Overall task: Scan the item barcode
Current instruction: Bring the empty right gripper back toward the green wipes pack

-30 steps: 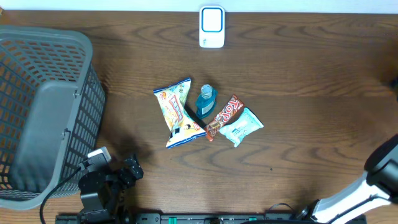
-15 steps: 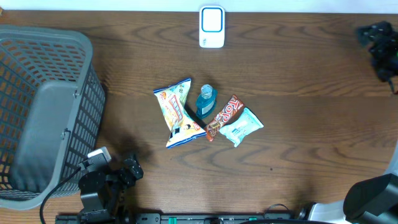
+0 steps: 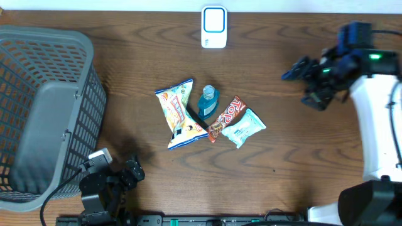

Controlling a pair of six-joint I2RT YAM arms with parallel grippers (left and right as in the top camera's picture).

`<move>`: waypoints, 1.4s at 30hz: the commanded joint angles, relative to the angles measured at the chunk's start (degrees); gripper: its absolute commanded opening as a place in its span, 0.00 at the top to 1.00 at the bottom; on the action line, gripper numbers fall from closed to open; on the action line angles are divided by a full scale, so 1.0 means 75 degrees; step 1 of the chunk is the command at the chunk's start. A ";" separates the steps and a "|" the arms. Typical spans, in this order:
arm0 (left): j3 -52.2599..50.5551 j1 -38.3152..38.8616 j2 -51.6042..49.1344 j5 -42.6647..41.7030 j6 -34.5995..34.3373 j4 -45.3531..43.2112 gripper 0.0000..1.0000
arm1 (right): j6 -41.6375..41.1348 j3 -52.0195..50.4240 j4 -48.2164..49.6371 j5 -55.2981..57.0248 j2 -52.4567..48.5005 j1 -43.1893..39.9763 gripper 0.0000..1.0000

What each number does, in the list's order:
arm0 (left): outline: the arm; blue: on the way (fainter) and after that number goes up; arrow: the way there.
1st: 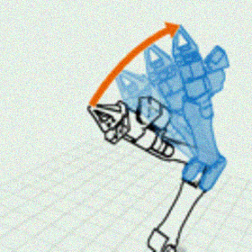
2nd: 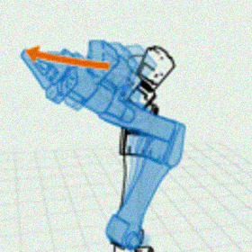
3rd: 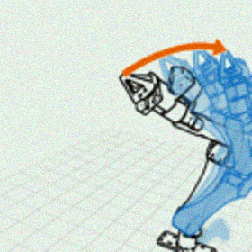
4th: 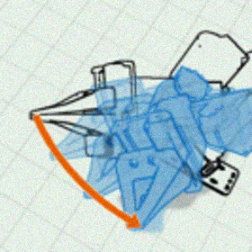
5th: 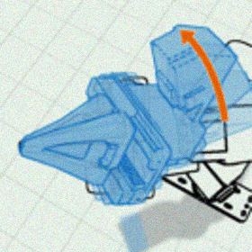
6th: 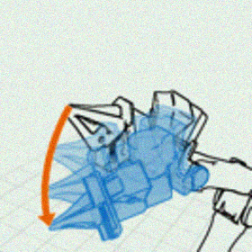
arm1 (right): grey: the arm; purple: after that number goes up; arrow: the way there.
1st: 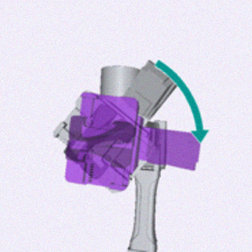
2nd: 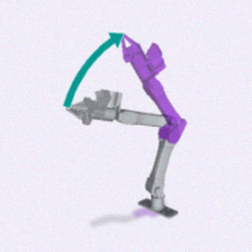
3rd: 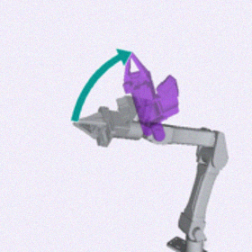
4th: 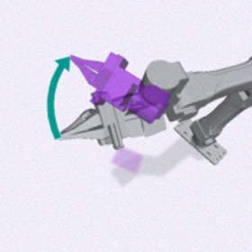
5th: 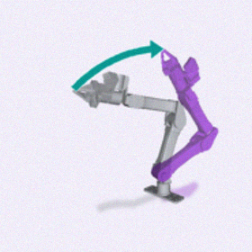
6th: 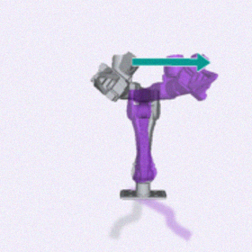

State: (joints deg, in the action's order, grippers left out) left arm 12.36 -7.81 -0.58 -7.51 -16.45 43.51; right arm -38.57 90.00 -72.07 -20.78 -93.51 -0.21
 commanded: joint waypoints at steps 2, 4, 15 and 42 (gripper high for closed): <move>0.0067 -0.0015 0.0047 0.0041 0.0064 0.0023 0.02 | -0.0921 -0.0769 -0.0052 0.1405 -0.0050 0.1067 0.16; 0.0067 -0.0015 0.0047 0.0041 0.0064 0.0026 0.02 | -0.1198 -0.1148 -0.0055 0.1641 -0.0050 0.1387 0.16; 0.0064 -0.0015 0.0047 0.0041 0.0064 0.0026 0.02 | -0.1384 -0.3646 0.1961 0.1081 0.0061 0.1716 0.15; 0.0067 -0.0015 0.0047 0.0041 0.0064 0.0026 0.02 | -0.1597 -0.7262 0.8131 -0.0224 0.0189 0.1918 0.99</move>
State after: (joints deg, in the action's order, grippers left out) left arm 12.36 -7.81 -0.58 -7.53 -16.45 43.53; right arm -50.48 36.99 -10.83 -22.76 -91.05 14.20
